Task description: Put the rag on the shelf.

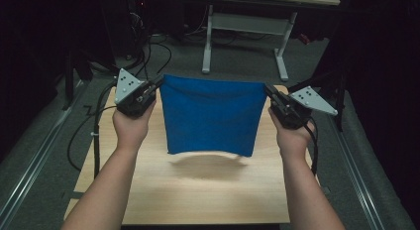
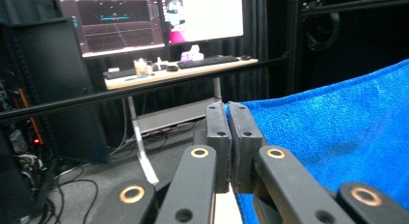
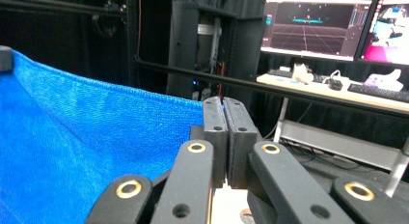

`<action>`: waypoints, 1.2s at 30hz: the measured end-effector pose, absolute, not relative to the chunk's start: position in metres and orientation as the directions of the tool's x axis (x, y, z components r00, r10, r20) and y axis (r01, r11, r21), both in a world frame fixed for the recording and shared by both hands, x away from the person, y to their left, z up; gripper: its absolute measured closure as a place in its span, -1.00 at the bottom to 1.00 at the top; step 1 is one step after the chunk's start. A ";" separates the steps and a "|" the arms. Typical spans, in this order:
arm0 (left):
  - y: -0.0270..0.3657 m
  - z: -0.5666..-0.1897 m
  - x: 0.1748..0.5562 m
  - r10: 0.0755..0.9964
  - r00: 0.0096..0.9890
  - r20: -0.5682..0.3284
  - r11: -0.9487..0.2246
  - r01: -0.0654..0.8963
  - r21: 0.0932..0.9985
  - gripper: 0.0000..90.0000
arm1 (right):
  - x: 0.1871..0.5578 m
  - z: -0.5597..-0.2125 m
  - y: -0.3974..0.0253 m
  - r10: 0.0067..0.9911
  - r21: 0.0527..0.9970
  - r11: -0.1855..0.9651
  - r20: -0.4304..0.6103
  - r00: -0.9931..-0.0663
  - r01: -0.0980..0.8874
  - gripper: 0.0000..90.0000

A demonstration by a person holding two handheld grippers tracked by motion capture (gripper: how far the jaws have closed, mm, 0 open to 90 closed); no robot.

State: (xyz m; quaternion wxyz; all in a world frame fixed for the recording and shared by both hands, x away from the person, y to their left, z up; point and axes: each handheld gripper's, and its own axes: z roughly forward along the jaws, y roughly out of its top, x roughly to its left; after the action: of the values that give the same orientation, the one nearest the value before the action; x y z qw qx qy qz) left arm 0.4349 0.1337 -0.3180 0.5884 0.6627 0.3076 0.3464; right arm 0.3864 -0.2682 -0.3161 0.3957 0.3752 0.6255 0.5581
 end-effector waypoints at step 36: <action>0.126 -0.387 0.533 0.854 0.518 0.057 -0.235 0.286 0.929 0.97 | 0.496 -0.372 -0.250 0.924 0.932 0.250 -0.148 -0.353 0.262 0.99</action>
State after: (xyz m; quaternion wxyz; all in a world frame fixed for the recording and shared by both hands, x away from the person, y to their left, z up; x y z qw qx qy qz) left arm 0.5327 0.1257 -0.3867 0.4785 0.7279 0.3916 0.2964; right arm 0.4963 -0.2501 -0.3723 0.3762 0.4265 0.6952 0.4397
